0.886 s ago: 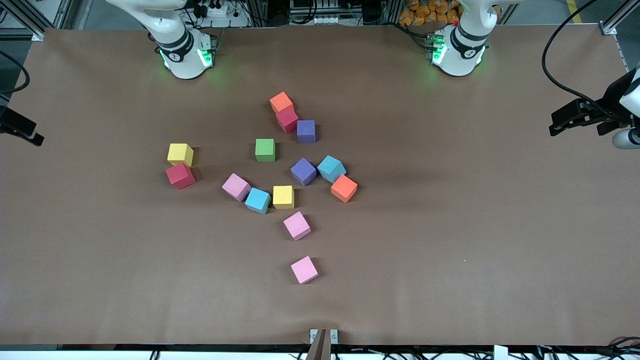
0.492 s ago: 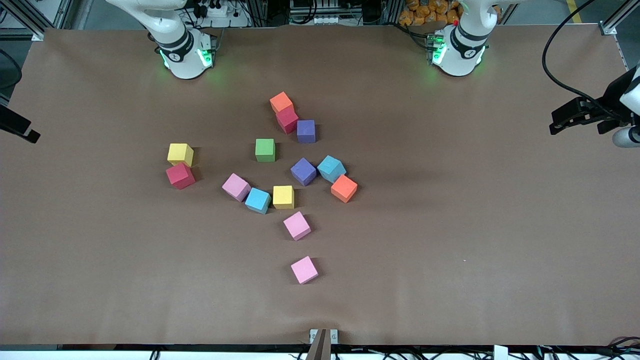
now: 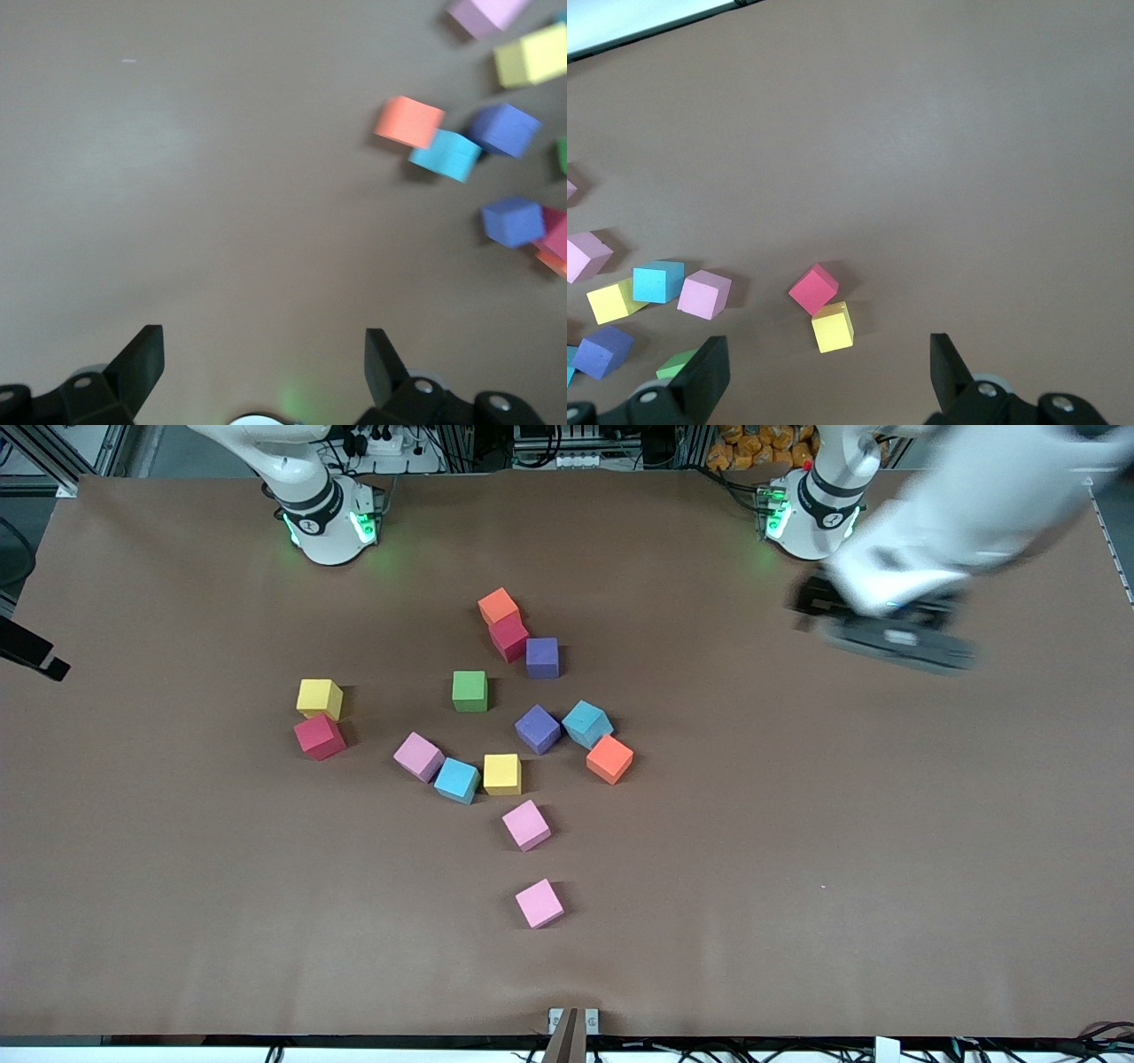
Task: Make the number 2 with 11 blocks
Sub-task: 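Move the left gripper from rest over the cluster of cubes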
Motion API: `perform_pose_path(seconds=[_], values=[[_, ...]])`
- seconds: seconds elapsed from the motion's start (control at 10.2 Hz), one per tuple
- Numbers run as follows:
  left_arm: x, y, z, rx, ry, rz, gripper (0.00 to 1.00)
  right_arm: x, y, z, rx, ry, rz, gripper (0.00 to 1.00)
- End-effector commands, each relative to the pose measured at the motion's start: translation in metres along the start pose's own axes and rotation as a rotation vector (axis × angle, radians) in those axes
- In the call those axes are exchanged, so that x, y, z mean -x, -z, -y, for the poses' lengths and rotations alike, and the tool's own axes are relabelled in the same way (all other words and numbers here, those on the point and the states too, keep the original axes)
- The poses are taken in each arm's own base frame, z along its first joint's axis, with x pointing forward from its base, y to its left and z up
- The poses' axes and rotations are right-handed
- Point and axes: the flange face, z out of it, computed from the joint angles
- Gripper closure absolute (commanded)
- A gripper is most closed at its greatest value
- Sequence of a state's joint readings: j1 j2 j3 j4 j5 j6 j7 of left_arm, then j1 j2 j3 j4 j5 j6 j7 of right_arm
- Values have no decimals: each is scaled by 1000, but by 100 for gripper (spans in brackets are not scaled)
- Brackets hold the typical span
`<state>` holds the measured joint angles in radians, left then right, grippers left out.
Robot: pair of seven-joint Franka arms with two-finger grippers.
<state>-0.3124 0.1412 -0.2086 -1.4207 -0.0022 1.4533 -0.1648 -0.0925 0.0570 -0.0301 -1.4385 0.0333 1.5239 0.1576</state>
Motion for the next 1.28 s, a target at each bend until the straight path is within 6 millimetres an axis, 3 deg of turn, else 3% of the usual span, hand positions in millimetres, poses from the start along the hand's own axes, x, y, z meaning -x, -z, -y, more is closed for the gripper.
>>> perform_pose_path(seconds=[0.0,0.1,0.3,0.39,0.49,0.79,1.18], values=[[-9,-22,-78,15,56,-13,0,-24,-44,1,8,-17,61,0],[-4,-35,-127,21,103,-21,0,-51,-120,2,24,-27,194,0],[19,-71,-233,17,178,-16,0,-54,-138,-25,40,-61,263,0],[33,-87,-270,7,190,-13,0,-57,-149,-26,33,-70,282,0],[39,-89,-280,4,187,-12,0,-59,-155,-29,37,-70,288,0],[44,-72,-273,18,194,-28,0,-67,-175,-36,59,-77,300,0],[60,-71,-292,18,162,-29,0,-71,-177,-24,15,-71,267,0]])
